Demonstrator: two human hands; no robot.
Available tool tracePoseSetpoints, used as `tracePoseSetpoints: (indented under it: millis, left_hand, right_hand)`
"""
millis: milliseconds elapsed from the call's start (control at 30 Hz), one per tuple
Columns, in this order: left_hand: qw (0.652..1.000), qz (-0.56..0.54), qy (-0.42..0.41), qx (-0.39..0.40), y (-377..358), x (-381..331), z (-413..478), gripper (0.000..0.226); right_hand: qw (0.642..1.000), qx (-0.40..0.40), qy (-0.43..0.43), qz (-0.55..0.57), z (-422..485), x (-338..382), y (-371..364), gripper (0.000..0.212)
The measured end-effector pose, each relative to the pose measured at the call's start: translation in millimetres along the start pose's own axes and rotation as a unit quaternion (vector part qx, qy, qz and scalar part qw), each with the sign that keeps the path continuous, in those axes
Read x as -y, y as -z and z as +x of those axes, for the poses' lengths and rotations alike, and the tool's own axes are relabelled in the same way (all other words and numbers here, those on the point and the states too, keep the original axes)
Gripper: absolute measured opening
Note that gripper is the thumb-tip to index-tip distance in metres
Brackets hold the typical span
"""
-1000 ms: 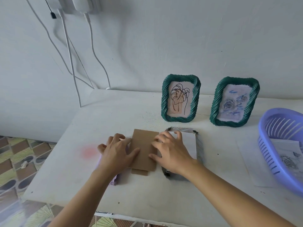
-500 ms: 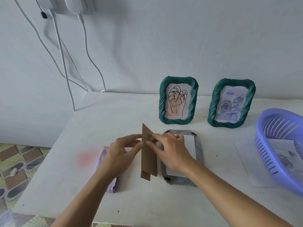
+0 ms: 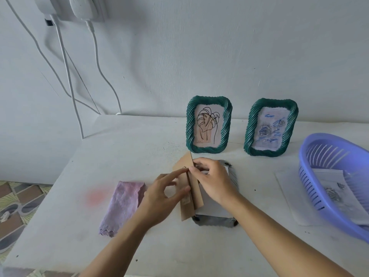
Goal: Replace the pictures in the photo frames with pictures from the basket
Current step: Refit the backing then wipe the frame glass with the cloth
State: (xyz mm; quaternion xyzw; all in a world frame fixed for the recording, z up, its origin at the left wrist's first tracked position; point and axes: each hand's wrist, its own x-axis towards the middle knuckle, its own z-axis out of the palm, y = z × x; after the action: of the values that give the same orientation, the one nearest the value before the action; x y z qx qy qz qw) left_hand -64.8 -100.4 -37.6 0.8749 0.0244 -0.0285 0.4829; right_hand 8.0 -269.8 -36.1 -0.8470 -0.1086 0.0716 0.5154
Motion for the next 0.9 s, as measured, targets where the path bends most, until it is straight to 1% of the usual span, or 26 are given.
tracePoseSetpoints:
  millis: [133, 200, 267, 333, 433, 500, 600, 733, 800, 900]
  left_hand:
    - [1.0, 0.016, -0.004, -0.027, -8, -5, 4, 0.053]
    - [0.999, -0.006, -0.007, -0.031, -10, -9, 7, 0.054]
    - [0.999, -0.024, -0.01, -0.024, -11, -13, 11, 0.054]
    - [1.0, -0.015, -0.02, -0.015, -14, -15, 17, 0.056]
    - [1.0, -0.026, -0.01, -0.001, -20, -18, 23, 0.059]
    - [0.998, -0.059, 0.009, 0.005, -23, -22, 27, 0.059]
    - [0.993, -0.109, 0.034, 0.01, -27, -27, 30, 0.06]
    - [0.988, -0.144, 0.055, 0.008, -35, -27, 33, 0.06]
    - [0.988, -0.138, 0.063, 0.008, -41, -26, 33, 0.062]
    - [0.994, -0.093, 0.062, 0.001, -49, -20, 34, 0.067]
  right_hand:
    - [0.998, -0.027, -0.023, 0.055, -8, -4, 13, 0.02]
    - [0.995, -0.048, -0.039, 0.08, -12, -7, 20, 0.024]
    - [0.994, -0.062, -0.043, 0.078, -16, -10, 28, 0.029]
    - [0.996, -0.072, -0.028, 0.044, -20, -16, 37, 0.031]
    - [0.996, -0.074, 0.0, -0.05, -29, -28, 54, 0.034]
    - [0.991, -0.066, 0.015, -0.114, -32, -42, 67, 0.035]
    - [0.982, -0.051, 0.027, -0.182, -35, -66, 82, 0.034]
    - [0.96, -0.031, 0.068, -0.269, -42, -93, 88, 0.052]
    - [0.952, -0.02, 0.074, -0.296, -45, -98, 85, 0.056]
    - [0.945, -0.017, 0.077, -0.318, -46, -101, 81, 0.057]
